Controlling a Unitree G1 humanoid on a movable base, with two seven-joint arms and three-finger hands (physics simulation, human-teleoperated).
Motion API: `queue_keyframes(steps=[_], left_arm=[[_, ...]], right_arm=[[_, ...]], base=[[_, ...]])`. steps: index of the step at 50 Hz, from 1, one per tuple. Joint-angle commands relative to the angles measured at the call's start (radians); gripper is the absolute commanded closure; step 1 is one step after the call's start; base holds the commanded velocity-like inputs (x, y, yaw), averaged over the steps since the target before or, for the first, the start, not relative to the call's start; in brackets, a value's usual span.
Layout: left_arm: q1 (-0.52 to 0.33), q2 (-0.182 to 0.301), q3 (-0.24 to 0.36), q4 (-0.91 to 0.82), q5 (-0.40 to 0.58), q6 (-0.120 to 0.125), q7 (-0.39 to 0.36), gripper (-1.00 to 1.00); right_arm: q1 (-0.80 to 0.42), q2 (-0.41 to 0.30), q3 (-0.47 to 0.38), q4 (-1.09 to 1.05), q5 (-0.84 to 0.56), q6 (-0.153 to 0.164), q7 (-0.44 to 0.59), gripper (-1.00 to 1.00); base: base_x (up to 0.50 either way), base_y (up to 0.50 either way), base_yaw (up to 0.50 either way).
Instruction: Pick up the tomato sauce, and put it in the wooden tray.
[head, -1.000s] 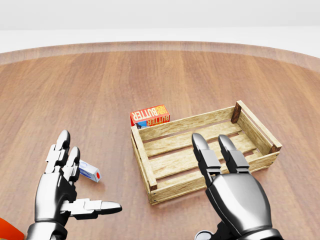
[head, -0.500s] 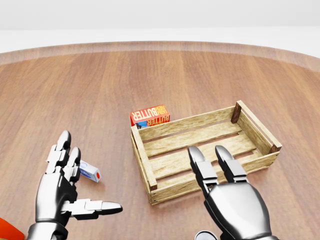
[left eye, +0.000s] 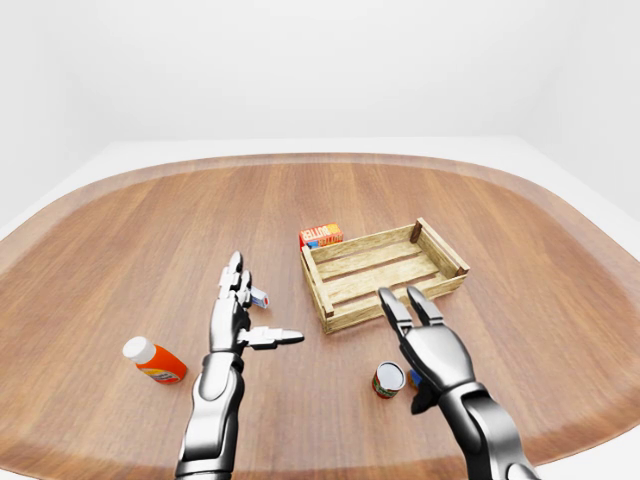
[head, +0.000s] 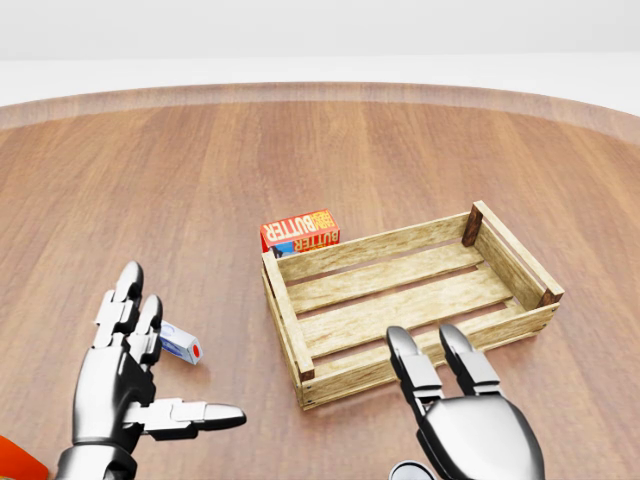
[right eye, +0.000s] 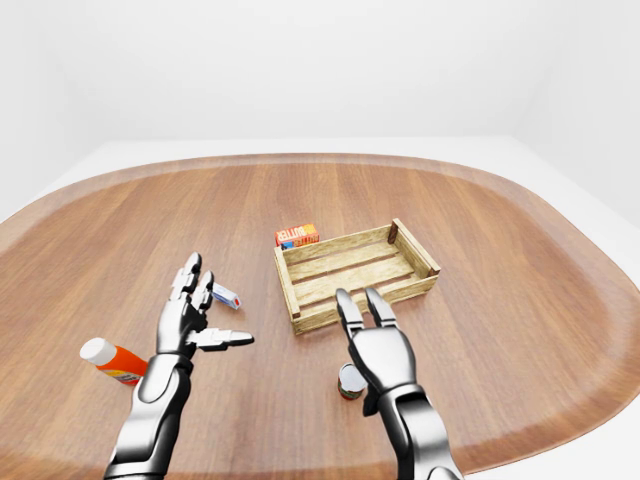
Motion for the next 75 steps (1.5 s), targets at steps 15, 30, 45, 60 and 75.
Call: queue_keyframes(steps=[15, 30, 45, 60, 75], left_arm=[[0.0, 0.0, 0.0, 0.004, 0.0, -0.004, -0.001, -1.0], [0.001, 0.0, 0.001, 0.001, 0.0, -0.001, -0.001, -1.0], [0.0, 0.0, 0.001, 0.001, -0.001, 0.002, 0.0, -1.0], [-0.003, 0.001, 0.001, 0.005, -0.002, 0.0, 0.0, -1.0], [-0.001, 0.0, 0.001, 0.004, -0.003, -0.001, -0.001, -1.0]], right_arm=[[-0.008, -0.006, -0.01, 0.089, 0.001, 0.0, -0.046, -1.0], [-0.032, -0.013, -0.004, 0.167, -0.008, 0.0, -0.061, -1.0], [-0.049, -0.016, 0.021, 0.21, -0.025, 0.0, -0.067, -1.0], [-0.055, -0.02, 0.052, 0.259, -0.031, 0.0, -0.085, -1.0], [-0.075, -0.025, 0.068, 0.31, -0.023, 0.0, -0.104, -1.0]], base=[[0.0, 0.0, 0.0], [0.0, 0.0, 0.0], [0.0, 0.0, 0.0], [0.0, 0.0, 0.0], [0.0, 0.0, 0.0]])
